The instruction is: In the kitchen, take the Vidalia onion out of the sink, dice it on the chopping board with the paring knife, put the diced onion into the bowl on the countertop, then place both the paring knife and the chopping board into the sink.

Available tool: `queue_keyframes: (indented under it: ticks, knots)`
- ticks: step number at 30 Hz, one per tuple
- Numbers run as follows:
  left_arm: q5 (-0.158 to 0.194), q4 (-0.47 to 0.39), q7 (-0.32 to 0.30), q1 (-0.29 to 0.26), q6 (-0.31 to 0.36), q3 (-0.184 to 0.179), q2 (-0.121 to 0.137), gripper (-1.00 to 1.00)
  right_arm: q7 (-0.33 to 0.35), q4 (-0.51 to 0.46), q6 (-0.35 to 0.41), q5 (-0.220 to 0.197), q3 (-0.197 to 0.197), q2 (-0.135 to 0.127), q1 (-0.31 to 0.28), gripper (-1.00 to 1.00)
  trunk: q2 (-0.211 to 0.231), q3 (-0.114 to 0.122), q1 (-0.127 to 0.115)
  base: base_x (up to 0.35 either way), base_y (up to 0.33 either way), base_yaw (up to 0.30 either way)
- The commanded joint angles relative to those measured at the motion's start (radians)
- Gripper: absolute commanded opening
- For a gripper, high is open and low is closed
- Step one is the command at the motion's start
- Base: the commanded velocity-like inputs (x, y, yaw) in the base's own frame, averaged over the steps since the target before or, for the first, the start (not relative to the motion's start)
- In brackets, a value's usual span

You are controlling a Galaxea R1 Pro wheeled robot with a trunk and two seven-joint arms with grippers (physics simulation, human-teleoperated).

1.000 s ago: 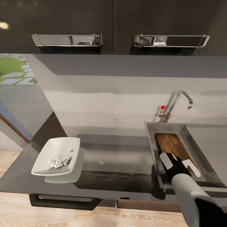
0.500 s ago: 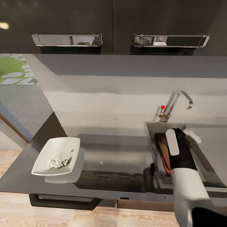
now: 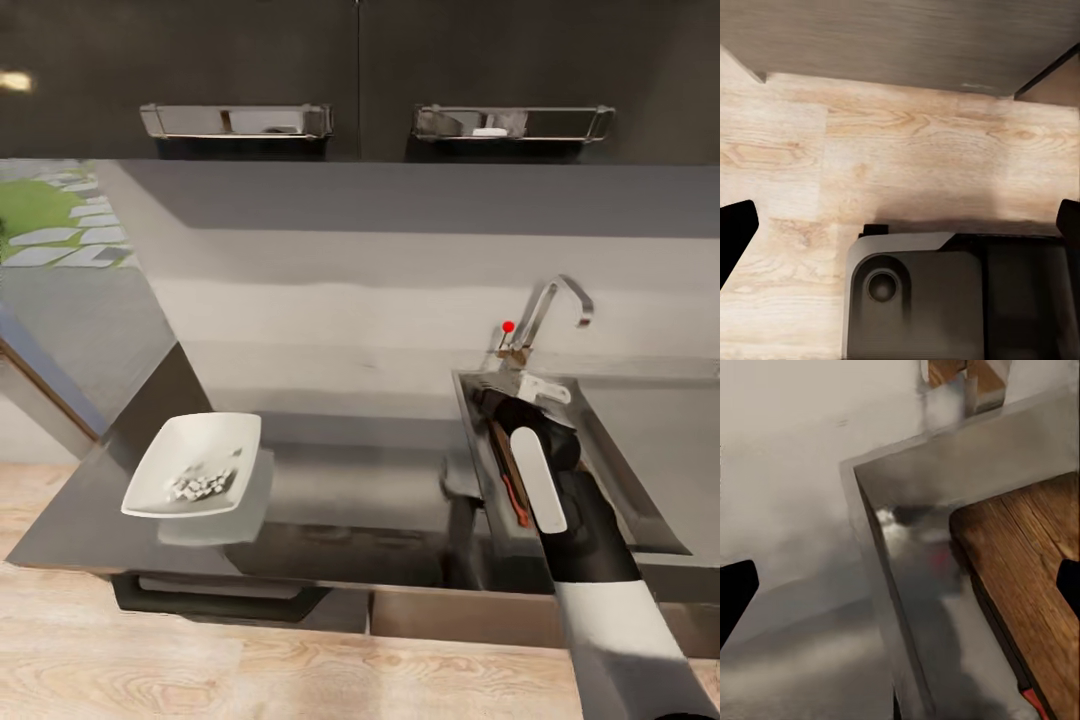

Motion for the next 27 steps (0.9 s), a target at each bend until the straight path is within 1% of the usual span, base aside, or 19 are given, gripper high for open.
queue_keyframes:
  ticks: [1,2,5,8,9,10,13,20,24,27]
  knots:
    - [0.006,0.001,-0.007,0.0,0.0,0.002,0.0,1.0,-0.01,-0.016,0.002,-0.01,0.003,-0.004,0.009,1.0,-0.002,-0.002,0.0,-0.336,0.0,0.0]
    - [0.006,0.003,-0.007,0.0,0.0,0.002,0.0,1.0,-0.009,-0.046,0.002,-0.009,0.004,-0.007,0.028,1.0,-0.002,-0.002,0.0,-0.326,0.0,0.0]
    - [0.006,0.004,-0.006,0.0,0.0,0.003,0.0,1.0,-0.008,-0.074,0.001,-0.008,0.004,-0.012,0.053,1.0,-0.002,-0.002,0.0,-0.284,0.0,0.0]
    - [0.006,0.003,-0.006,0.0,0.0,0.003,0.0,1.0,-0.003,-0.082,-0.001,-0.008,0.009,-0.033,0.068,1.0,-0.002,-0.002,0.0,-0.262,0.0,0.0]
    - [0.006,0.003,-0.006,0.0,0.0,0.003,0.0,1.0,-0.001,-0.084,-0.001,-0.008,0.01,-0.035,0.07,1.0,-0.002,-0.002,0.0,-0.261,0.0,0.0]
    - [0.006,0.003,-0.006,0.0,0.0,0.003,0.0,1.0,0.018,-0.094,-0.003,-0.008,0.013,-0.04,0.075,1.0,-0.002,-0.002,0.0,-0.261,0.0,0.0]
    - [0.006,0.003,-0.006,0.0,0.0,0.003,0.0,1.0,0.042,-0.107,-0.004,-0.008,0.014,-0.043,0.095,1.0,-0.002,-0.002,0.0,-0.261,0.0,0.0]
    - [0.006,0.002,-0.006,0.0,0.0,0.003,0.0,1.0,0.049,-0.11,-0.009,-0.008,0.015,-0.042,0.131,1.0,-0.002,-0.002,0.0,-0.279,0.0,0.0]
    - [0.006,0.002,-0.006,0.0,0.0,0.003,0.001,1.0,0.062,-0.112,-0.052,-0.008,0.015,-0.043,0.168,1.0,-0.002,-0.002,0.0,-0.299,0.0,0.0]
    - [0.006,0.002,-0.006,0.0,0.0,0.003,0.001,1.0,0.07,-0.136,-0.07,0.0,0.015,-0.043,0.204,1.0,-0.002,-0.002,0.0,-0.299,0.0,0.0]
